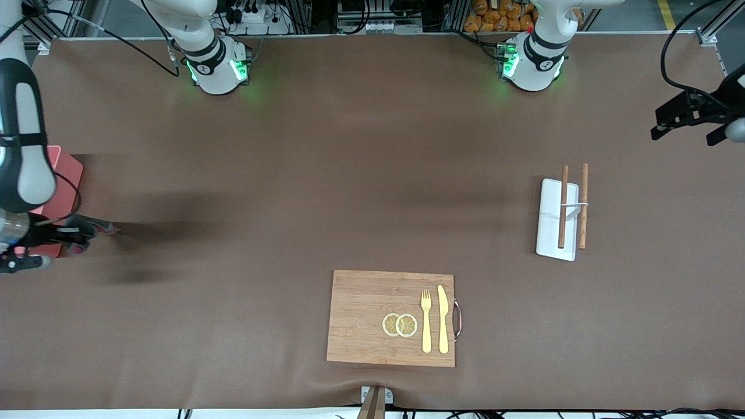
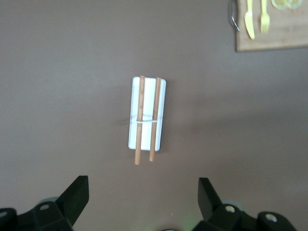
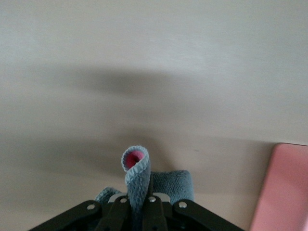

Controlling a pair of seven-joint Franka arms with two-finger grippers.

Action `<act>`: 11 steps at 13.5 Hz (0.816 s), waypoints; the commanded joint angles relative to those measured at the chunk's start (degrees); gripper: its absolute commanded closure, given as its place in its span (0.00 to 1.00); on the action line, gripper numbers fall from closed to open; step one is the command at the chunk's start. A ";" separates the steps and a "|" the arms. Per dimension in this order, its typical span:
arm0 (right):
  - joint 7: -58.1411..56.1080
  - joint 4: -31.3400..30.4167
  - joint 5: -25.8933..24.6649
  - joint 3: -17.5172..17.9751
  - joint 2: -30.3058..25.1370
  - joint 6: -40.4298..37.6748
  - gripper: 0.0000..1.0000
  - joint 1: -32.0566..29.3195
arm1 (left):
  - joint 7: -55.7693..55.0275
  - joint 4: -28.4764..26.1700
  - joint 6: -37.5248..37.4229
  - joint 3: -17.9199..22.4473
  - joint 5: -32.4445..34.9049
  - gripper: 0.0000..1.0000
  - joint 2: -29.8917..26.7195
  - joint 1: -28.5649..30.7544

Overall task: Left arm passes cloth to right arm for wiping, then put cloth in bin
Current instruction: 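Sweep the held cloth across the table with the right gripper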

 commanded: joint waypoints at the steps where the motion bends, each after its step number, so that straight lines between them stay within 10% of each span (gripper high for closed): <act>1: 9.23 -1.15 -0.83 -0.06 -0.17 -1.20 1.00 5.60 | 2.88 0.49 -3.27 -2.33 4.48 0.00 -1.10 -0.31; 11: 45.38 -3.00 7.07 0.29 -0.70 -2.35 1.00 29.35 | 1.91 0.66 -3.37 -2.70 5.02 0.00 -1.10 0.48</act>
